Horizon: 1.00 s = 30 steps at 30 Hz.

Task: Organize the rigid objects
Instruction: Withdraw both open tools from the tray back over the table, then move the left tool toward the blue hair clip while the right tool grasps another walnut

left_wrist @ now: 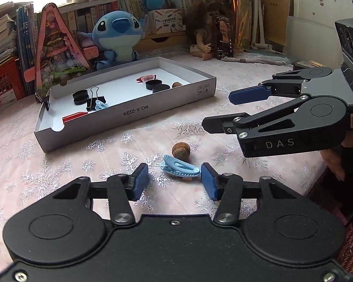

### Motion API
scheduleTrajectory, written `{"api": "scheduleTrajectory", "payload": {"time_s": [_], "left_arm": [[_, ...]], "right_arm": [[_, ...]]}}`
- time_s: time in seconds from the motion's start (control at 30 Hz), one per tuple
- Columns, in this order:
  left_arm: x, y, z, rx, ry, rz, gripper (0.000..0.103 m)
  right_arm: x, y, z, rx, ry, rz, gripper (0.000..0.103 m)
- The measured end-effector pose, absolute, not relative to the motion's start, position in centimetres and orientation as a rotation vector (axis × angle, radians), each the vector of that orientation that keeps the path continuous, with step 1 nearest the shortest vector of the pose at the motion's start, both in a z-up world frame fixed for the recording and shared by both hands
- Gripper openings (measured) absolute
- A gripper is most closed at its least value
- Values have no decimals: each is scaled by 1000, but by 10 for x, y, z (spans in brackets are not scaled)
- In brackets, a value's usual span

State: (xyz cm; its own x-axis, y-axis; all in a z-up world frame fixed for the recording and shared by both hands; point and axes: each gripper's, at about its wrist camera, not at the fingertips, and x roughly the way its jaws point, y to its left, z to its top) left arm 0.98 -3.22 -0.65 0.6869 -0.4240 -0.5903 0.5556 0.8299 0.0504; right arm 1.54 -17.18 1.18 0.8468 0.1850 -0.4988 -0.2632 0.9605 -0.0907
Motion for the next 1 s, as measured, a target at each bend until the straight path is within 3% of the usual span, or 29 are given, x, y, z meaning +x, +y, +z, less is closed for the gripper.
{"api": "scheduleTrajectory", "payload": {"time_s": [0.07,0.9,1.0], "left_arm": [[10,-33,-6,233,595,-548,35],[33,22,-4,55,632,-255,35],[33,23,-5,41,628,-241,35]], "right_arm": [[15,-172,11,-158,510,240,73],[12,-131,-1,-151,528,339,73],[13,-127,-3,-150,536,334,69]]}}
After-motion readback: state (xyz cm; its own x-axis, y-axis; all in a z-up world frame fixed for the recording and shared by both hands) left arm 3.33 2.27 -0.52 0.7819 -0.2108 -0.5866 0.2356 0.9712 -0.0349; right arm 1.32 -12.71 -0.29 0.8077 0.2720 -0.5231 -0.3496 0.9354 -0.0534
